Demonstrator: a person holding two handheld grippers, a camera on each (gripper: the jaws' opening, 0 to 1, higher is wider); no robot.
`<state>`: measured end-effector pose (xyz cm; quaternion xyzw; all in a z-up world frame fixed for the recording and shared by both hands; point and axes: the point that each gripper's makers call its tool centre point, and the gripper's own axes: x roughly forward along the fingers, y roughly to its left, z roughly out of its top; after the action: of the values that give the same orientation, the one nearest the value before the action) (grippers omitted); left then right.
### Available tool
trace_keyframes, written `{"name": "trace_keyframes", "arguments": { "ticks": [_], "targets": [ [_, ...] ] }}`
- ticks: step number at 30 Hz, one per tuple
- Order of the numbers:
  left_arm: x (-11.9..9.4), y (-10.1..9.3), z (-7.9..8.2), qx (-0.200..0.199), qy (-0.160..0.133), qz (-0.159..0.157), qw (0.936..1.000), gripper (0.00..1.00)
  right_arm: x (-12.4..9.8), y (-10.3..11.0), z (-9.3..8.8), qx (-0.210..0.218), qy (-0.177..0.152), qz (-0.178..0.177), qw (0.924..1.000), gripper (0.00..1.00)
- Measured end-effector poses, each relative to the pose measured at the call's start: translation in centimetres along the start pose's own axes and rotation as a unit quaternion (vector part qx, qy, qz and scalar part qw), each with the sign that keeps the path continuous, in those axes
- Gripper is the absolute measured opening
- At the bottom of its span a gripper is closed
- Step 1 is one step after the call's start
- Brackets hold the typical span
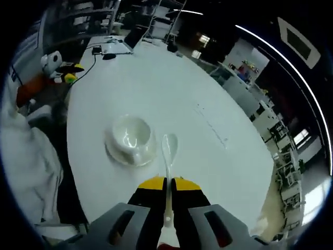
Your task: Tidy tabletop coffee trays, cups and spoons，present forward
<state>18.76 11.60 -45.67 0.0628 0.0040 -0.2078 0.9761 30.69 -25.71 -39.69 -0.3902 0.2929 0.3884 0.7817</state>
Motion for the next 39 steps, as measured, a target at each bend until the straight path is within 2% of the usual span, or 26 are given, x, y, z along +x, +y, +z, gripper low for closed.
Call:
{"name": "trace_keyframes", "arguments": {
  "ticks": [7,11,18,19,22,24,25,29,39],
  "targets": [
    [-0.2,-0.6,0.0,0.004,0.001,-0.011,0.9999,0.29,1.5,2.1,1.4,-0.058,0.046,0.033,0.9967,0.05],
    [-0.5,-1.1,-0.1,0.006,0.006,-0.019,0.9998,0.29,2.5,2.8,1.6,-0.098,0.080,0.052,0.9906,0.05],
    [-0.8,-2.0,-0.1,0.015,0.014,-0.027,0.9994,0.29,4.3,4.5,2.0,-0.177,0.153,0.093,0.9678,0.05],
    [-0.8,-2.1,-0.1,0.014,0.013,-0.027,0.9995,0.29,4.5,4.8,1.9,-0.181,0.164,0.100,0.9645,0.05],
    [-1.0,-2.4,0.0,0.013,0.010,-0.026,0.9995,0.29,5.4,5.2,2.5,-0.183,0.171,0.108,0.9620,0.05],
    [-1.1,-2.6,0.0,0.012,0.010,-0.025,0.9996,0.29,5.9,5.6,2.3,-0.196,0.192,0.122,0.9537,0.05],
    [-1.2,-2.6,0.0,0.011,0.010,-0.024,0.9996,0.29,6.4,5.7,2.4,-0.196,0.195,0.124,0.9529,0.05],
    [-1.7,-2.8,0.1,0.002,0.006,-0.018,0.9998,0.29,8.0,5.9,2.6,-0.208,0.227,0.141,0.9410,0.05],
    [-2.5,-2.5,-0.1,-0.002,0.008,-0.005,1.0000,0.29,10.0,7.0,3.4,-0.224,0.251,0.160,0.9281,0.05]
  ]
}}
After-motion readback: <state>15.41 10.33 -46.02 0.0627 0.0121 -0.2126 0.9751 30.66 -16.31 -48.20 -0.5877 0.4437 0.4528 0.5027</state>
